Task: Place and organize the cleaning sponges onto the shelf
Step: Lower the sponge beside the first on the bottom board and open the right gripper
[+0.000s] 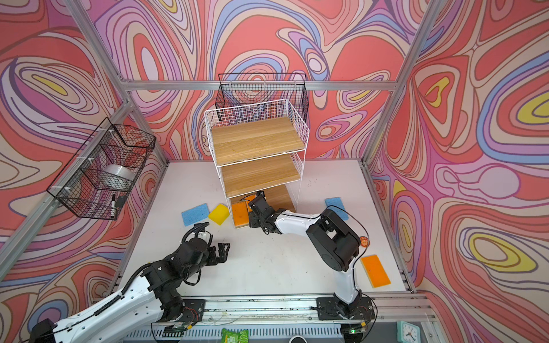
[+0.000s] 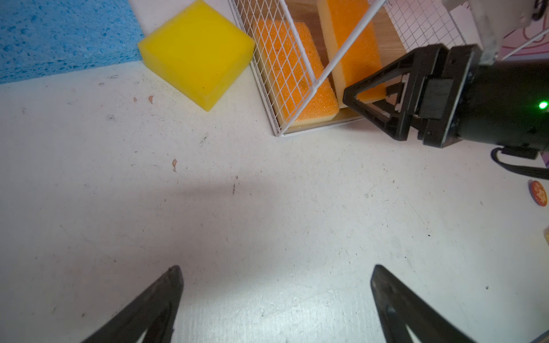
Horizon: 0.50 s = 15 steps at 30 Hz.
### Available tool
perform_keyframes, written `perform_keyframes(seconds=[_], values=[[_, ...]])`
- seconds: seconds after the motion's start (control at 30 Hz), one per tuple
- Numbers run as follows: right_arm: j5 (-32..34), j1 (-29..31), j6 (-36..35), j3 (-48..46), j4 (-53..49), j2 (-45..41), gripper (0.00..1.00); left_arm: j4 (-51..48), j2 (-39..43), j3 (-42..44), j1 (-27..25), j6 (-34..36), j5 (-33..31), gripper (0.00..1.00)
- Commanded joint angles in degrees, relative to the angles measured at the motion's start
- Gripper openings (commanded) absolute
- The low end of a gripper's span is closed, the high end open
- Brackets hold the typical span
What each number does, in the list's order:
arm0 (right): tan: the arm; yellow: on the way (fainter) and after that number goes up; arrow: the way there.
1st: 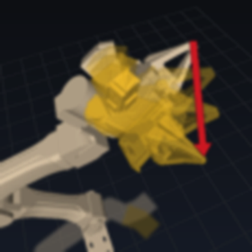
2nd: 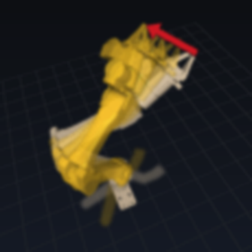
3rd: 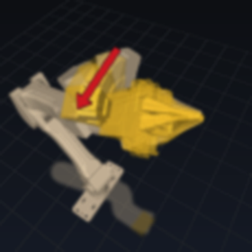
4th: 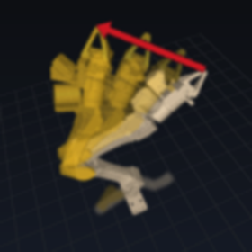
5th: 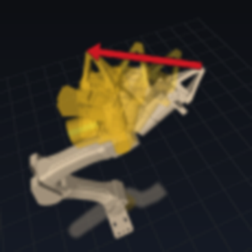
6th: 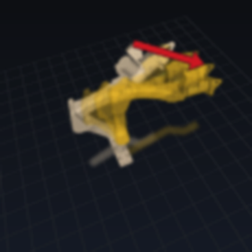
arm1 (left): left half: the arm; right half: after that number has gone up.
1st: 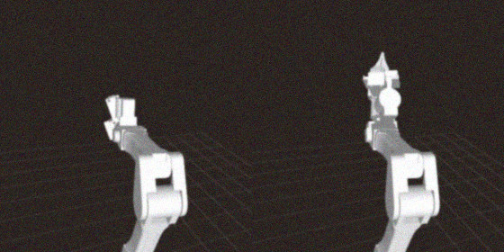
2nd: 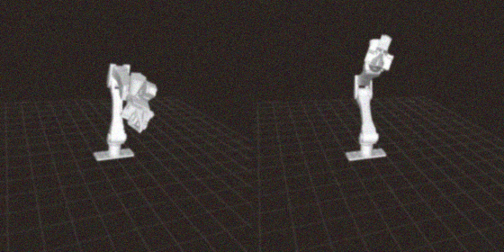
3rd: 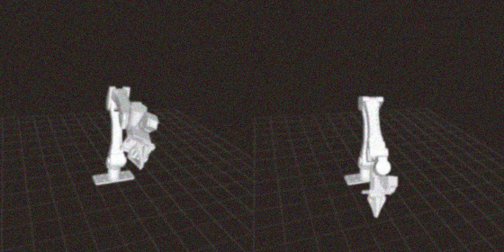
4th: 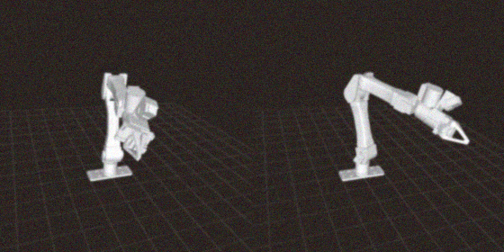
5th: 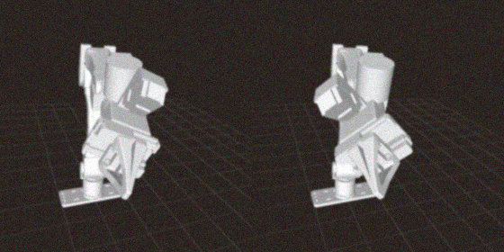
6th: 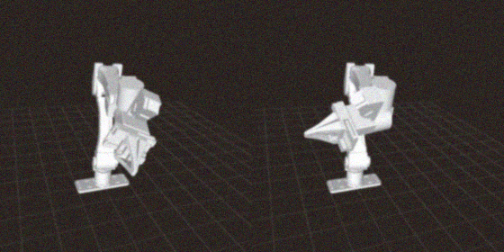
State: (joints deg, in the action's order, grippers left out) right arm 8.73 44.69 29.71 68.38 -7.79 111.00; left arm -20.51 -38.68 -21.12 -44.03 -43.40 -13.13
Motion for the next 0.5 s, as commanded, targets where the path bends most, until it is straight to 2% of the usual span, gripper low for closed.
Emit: perform_keyframes(seconds=[0.0, 0.47], values=[[1.09, -0.2, 0.7, 1.49, -1.52, 1.48, 0.7, -0.1, -0.74, -1.0, 0.61, 0.77, -0.51, 1.0], [0.84, -0.21, 0.78, 1.87, -2.32, 1.93, 0.76, 0.21, -0.58, -0.15, 0.88, 0.42, -0.14, 1.0]])
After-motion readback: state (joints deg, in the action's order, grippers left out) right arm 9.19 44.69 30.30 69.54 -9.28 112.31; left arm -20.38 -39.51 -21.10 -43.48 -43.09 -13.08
